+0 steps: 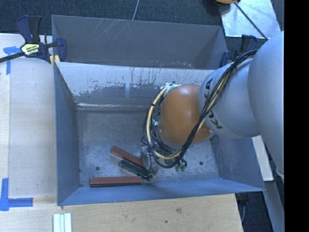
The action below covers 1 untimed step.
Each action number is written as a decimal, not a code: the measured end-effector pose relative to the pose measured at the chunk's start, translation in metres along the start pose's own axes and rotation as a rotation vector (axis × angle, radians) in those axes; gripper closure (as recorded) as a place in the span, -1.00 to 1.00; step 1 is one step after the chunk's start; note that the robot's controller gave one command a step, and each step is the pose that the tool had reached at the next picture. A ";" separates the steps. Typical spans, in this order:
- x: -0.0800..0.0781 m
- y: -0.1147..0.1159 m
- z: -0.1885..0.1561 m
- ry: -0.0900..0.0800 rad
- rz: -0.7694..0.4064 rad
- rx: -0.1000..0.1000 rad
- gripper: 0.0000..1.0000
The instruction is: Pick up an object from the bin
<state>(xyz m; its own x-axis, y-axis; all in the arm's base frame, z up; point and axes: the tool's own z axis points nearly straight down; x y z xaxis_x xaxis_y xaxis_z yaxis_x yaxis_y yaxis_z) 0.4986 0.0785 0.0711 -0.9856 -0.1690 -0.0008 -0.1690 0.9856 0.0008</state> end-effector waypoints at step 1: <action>0.000 0.000 0.001 -0.001 0.001 0.000 -1.00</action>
Offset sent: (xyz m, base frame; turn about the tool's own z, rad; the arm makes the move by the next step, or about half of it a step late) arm 0.0000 0.0000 0.0000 0.0000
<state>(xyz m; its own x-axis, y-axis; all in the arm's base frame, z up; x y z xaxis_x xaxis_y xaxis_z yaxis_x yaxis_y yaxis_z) 0.4989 0.0784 0.0706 -0.9858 -0.1680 -0.0022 -0.1680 0.9858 0.0007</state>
